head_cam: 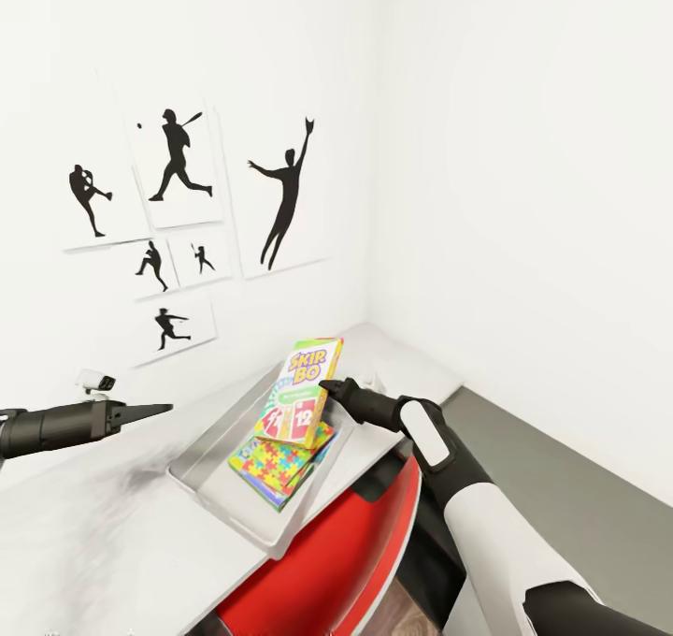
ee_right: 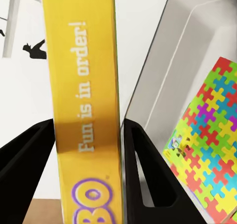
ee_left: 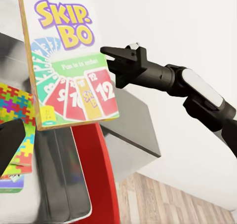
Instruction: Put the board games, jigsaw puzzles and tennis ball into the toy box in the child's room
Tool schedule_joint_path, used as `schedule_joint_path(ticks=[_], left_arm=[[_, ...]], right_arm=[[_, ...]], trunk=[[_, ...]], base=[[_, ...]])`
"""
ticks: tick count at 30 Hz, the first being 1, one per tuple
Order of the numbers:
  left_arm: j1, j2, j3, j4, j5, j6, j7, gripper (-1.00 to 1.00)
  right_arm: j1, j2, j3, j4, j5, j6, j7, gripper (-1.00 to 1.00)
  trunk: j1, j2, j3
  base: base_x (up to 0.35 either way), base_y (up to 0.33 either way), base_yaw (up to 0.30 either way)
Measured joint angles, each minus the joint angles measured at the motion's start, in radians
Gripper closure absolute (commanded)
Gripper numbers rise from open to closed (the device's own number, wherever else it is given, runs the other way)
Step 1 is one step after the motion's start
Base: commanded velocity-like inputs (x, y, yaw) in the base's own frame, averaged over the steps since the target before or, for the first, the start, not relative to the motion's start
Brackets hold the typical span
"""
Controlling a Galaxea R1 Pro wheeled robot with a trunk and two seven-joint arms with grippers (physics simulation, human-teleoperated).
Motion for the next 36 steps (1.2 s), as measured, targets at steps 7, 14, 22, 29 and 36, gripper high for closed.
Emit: schedule_joint_path(ticks=[7,14,22,29,36], left_arm=[[0.0,0.011,-0.001,0.0,0.002,0.0,0.0,-1.0],[0.0,0.014,-0.001,0.0,0.003,0.0,0.0,-1.0],[0.0,0.015,-0.001,0.0,0.003,0.0,0.0,-1.0],[0.0,0.015,-0.001,0.0,0.003,0.0,0.0,-1.0],[0.0,0.015,0.0,0.0,0.002,0.0,0.0,-1.0]], right_arm=[[0.0,0.0,0.001,0.004,0.0,-0.002,-0.001,1.0],[0.0,0.0,0.002,0.009,0.0,-0.002,-0.004,1.0],[0.0,0.0,0.001,0.014,0.0,-0.002,-0.027,1.0],[-0.001,0.0,0.001,0.038,-0.064,0.001,-0.058,1.0],[-0.001,0.0,0.001,0.04,-0.096,0.002,-0.121,1.0]], trunk=[[0.0,0.0,0.0],[0.0,0.0,-0.006],[0.0,0.0,-0.019],[0.0,0.0,-0.03],[0.0,0.0,-0.042]], base=[[-0.039,0.113,0.0],[-0.048,0.09,0.0],[-0.049,0.042,0.0],[-0.003,0.003,0.0],[0.0,0.057,0.0]])
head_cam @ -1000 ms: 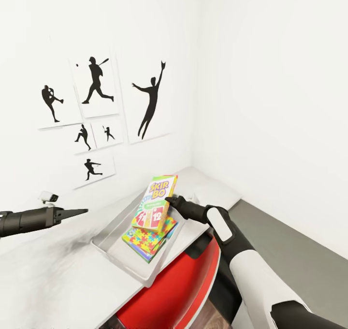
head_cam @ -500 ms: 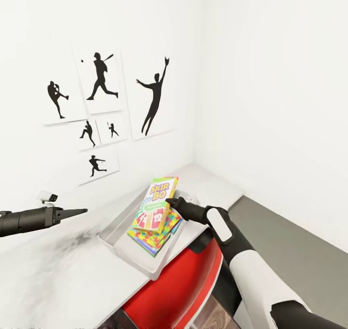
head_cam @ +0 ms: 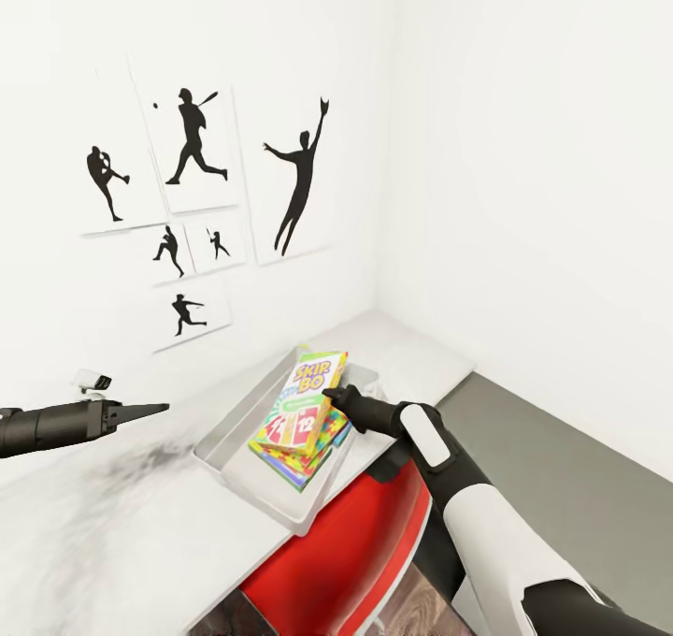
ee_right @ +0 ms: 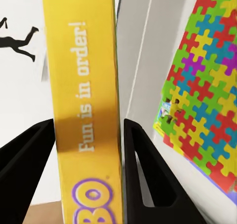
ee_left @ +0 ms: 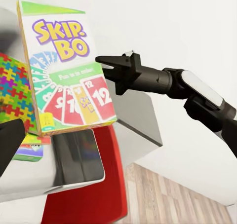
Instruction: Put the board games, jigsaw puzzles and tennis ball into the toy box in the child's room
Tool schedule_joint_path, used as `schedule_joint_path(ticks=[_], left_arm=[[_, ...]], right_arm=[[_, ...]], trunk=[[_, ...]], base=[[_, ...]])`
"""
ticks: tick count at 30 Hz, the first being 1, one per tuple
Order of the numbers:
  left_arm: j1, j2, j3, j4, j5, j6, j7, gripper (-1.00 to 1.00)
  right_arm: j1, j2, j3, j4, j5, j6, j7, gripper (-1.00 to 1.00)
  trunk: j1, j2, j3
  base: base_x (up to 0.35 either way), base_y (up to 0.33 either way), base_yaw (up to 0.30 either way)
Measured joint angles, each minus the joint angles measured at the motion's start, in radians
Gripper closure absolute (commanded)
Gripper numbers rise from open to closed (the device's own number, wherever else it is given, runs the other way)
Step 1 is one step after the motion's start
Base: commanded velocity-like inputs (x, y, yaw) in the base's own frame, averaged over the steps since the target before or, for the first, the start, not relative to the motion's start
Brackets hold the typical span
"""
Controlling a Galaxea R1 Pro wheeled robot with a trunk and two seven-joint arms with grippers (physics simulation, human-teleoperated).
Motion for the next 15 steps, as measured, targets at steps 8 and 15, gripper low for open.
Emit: schedule_joint_path(ticks=[8,15], left_arm=[[0.0,0.0,0.0,0.001,0.0,0.0,0.0,-1.0],[0.0,0.0,-0.001,0.001,0.0,0.0,0.0,-1.0]], right_arm=[[0.0,0.0,-0.001,0.0,-0.004,-0.001,-0.009,1.0],[0.0,0.0,-0.001,0.001,-0.004,-0.002,-0.009,1.0]], trunk=[[0.0,0.0,-0.013],[0.0,0.0,-0.024]], base=[[0.0,0.046,0.0],[0.0,0.031,0.0]])
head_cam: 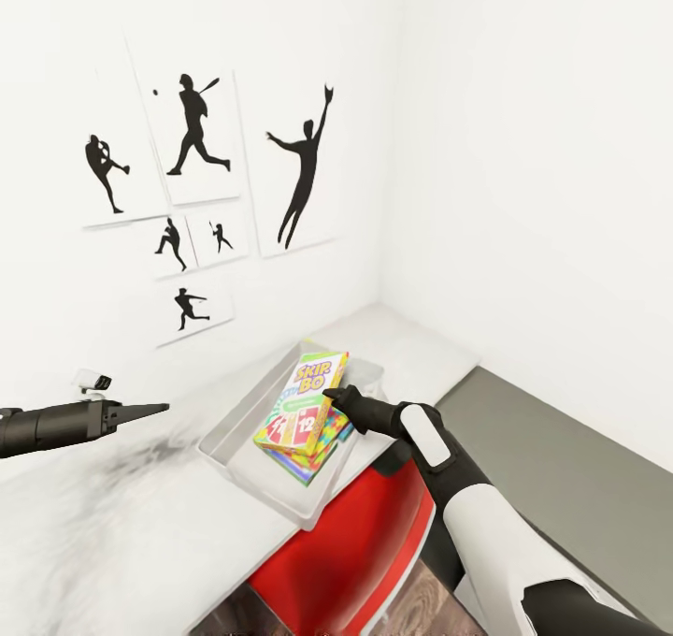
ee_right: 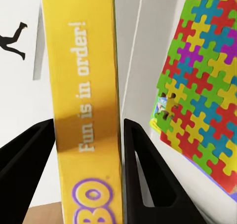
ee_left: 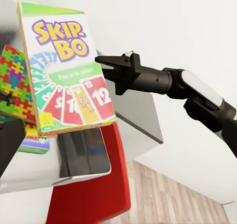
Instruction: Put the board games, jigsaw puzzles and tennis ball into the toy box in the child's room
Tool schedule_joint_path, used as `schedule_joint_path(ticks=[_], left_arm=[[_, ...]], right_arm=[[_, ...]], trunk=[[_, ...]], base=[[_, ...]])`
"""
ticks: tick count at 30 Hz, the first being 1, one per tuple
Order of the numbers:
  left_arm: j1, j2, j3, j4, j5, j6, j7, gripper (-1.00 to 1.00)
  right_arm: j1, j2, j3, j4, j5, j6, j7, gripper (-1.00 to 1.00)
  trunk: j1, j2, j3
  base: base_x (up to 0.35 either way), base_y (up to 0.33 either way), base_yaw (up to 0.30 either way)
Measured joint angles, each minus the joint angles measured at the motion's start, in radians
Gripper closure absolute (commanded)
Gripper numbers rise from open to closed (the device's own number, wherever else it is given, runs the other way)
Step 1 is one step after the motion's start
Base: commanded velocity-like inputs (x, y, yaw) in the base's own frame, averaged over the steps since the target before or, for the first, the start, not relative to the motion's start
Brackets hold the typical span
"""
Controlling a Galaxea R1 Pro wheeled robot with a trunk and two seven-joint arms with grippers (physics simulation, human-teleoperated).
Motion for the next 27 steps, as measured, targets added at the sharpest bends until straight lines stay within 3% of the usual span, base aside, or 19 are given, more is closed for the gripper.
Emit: schedule_joint_path(ticks=[27], left_arm=[[0.0,-0.002,0.0,0.0,0.0,0.0,0.0,-1.0]], right_arm=[[0.0,0.0,0.0,-0.005,0.0,0.0,0.0,1.0]], trunk=[[0.0,0.0,-0.035]], base=[[0.042,0.015,0.0]])
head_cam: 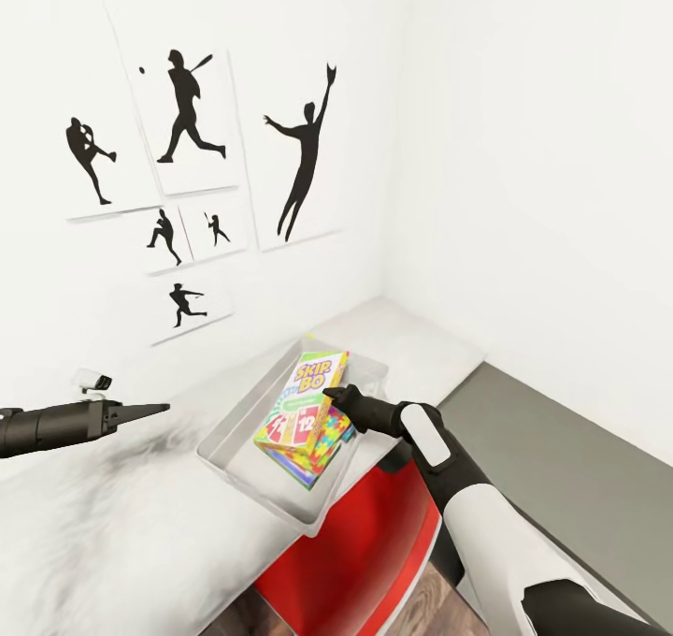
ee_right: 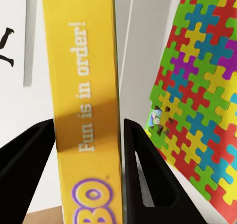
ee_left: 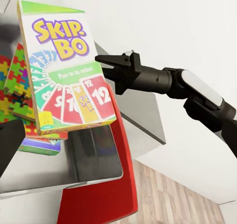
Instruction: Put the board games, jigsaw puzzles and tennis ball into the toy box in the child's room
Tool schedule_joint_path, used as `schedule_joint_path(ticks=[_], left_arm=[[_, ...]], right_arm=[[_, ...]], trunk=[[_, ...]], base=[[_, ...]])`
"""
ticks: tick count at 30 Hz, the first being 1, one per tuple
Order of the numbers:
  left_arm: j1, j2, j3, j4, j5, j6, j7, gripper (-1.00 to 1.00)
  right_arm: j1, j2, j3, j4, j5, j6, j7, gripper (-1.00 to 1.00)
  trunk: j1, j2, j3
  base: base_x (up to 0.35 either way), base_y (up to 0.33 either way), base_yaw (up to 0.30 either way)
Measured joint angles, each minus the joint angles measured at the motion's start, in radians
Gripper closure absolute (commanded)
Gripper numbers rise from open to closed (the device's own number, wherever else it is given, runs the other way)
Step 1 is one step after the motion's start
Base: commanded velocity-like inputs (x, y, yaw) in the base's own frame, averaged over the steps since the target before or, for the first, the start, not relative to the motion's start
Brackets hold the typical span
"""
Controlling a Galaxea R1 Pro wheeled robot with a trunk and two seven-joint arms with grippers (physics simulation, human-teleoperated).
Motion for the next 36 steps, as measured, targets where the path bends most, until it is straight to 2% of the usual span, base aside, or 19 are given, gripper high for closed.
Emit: schedule_joint_path(ticks=[7,8,30,36], left_arm=[[0.0,-0.001,0.0,0.0,0.001,0.0,0.0,-1.0],[0.0,0.0,0.0,0.0,0.001,0.0,0.0,-1.0],[0.0,0.0,0.0,0.0,0.002,0.0,0.0,-1.0],[0.0,0.001,0.0,0.0,0.003,0.0,0.0,-1.0]], right_arm=[[0.0,0.0,0.0,0.0,0.0,0.002,0.0,1.0],[0.0,0.0,0.0,0.0,0.0,0.003,0.0,-1.0],[0.0,0.0,-0.002,-0.005,0.001,0.001,0.008,-1.0],[0.0,0.0,0.0,-0.008,0.003,0.003,0.015,-1.0]], trunk=[[0.0,0.0,0.0],[0.0,0.0,0.0],[0.0,0.0,0.003],[0.0,0.0,0.012]], base=[[0.003,0.001,0.0],[0.0,0.0,0.0],[0.0,-0.003,-0.021],[0.0,-0.206,-0.076]])
